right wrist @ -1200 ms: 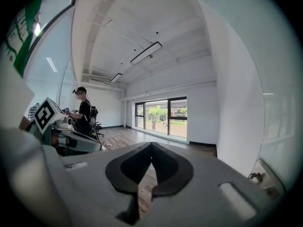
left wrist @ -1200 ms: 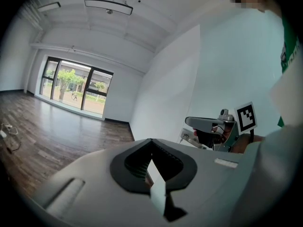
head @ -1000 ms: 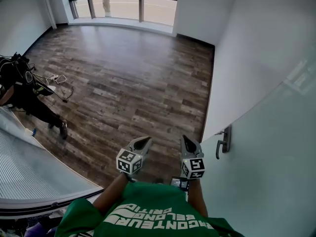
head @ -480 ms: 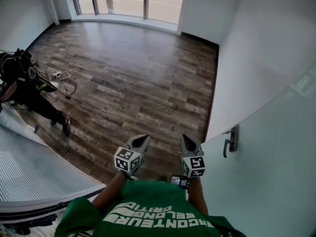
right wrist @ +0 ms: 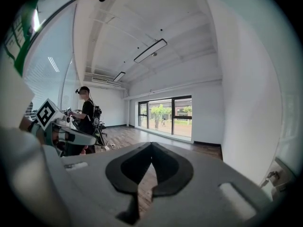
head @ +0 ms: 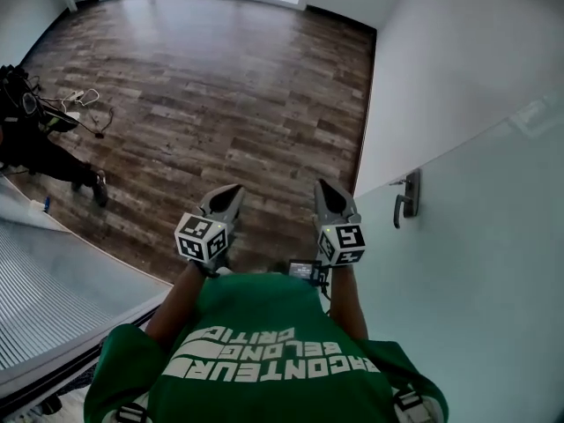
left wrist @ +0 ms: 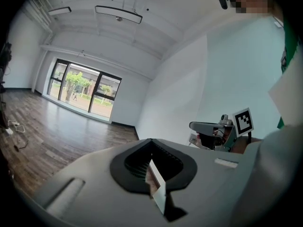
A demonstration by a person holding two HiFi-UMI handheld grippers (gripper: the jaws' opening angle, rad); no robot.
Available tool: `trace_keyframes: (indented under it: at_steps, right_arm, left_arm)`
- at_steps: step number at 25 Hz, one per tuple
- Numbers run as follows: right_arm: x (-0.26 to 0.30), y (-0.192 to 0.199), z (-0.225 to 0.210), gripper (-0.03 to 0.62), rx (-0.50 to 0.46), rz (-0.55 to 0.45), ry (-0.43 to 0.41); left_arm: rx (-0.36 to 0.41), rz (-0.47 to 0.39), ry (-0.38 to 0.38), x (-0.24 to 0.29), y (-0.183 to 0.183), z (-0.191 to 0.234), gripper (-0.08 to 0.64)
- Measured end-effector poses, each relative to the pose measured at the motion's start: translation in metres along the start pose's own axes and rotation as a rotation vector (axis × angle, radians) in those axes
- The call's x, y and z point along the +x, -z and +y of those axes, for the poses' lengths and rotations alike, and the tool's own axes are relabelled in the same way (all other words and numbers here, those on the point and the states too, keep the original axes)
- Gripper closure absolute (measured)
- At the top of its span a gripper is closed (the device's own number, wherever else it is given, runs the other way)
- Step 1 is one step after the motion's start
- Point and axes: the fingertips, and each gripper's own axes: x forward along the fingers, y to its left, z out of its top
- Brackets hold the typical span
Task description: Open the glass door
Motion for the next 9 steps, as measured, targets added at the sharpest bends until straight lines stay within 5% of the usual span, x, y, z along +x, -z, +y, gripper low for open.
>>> trace_keyframes:
  at_steps: [9]
  right_arm:
    - [-0.006,-0.019,0.011,0.599,-0.001,0.022,0.020]
  left_arm:
    - [-0.028,0.013,0.016,-0.014,-0.009,-0.002,0.543]
